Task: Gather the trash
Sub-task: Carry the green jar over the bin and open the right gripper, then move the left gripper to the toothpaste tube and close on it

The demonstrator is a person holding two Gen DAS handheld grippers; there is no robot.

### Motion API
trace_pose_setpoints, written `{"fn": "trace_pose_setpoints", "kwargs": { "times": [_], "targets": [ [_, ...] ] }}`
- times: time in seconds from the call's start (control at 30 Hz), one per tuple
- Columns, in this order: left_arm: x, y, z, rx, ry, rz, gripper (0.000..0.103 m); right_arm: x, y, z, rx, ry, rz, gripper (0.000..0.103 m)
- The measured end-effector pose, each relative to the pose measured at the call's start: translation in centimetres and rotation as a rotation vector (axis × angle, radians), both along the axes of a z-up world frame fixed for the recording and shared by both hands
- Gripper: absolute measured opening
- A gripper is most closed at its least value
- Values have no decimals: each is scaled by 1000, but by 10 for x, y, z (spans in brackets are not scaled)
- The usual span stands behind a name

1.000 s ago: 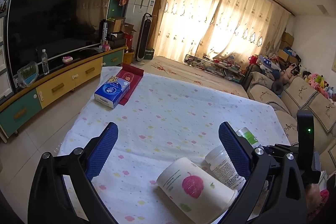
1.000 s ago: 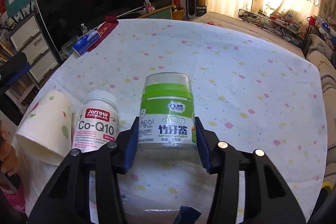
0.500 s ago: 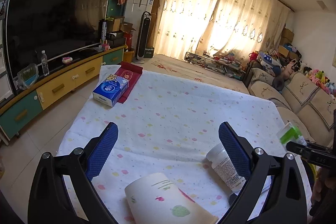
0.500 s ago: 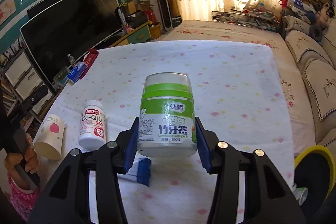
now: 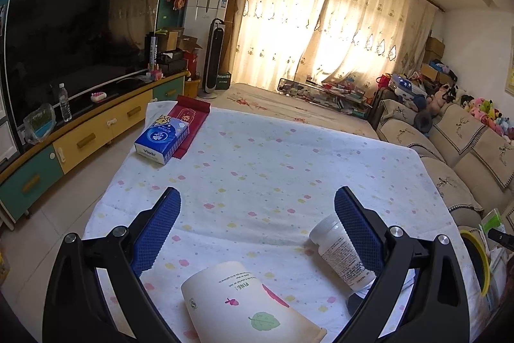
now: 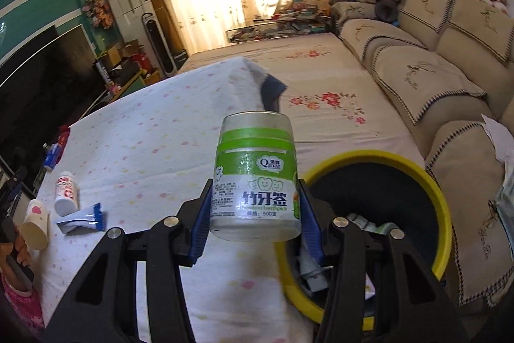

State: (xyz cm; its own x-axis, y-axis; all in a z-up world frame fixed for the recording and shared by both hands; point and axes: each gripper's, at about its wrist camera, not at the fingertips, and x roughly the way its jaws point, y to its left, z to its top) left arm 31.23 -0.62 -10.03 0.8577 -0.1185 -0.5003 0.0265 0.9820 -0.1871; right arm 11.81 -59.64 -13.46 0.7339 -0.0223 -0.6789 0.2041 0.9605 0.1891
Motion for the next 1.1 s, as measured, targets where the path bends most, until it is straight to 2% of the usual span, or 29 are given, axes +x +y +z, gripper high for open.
{"fn": "trace_pose_setpoints", "kwargs": {
  "times": [0.1,0.23,0.47,0.7,0.9,0.97,1.1],
  "targets": [
    [-1,-4,0,7,-2,-12,95,-13,-31,-20,-10,42,-109,47],
    [-4,-10,1,13,-12,-36,95,-19,-61,-52,2,114,-192,47],
    [-13,-34,3,67,-41,-116,95,-6,-76,-85,-14,173,-224,47],
    [-22,-67,2,135,-57,-232,95,-1,-77,-90,-35,168,-234,54],
    [-32,-104,-2,183,-39,-389,95,-7,-71,-88,-37,165,-230,54],
    [-37,-116,-4,199,-23,-438,95,-9,-71,-87,-30,162,-228,55],
    [-42,-144,-16,229,66,-515,95,-13,-69,-87,-23,154,-220,56]
  ]
}}
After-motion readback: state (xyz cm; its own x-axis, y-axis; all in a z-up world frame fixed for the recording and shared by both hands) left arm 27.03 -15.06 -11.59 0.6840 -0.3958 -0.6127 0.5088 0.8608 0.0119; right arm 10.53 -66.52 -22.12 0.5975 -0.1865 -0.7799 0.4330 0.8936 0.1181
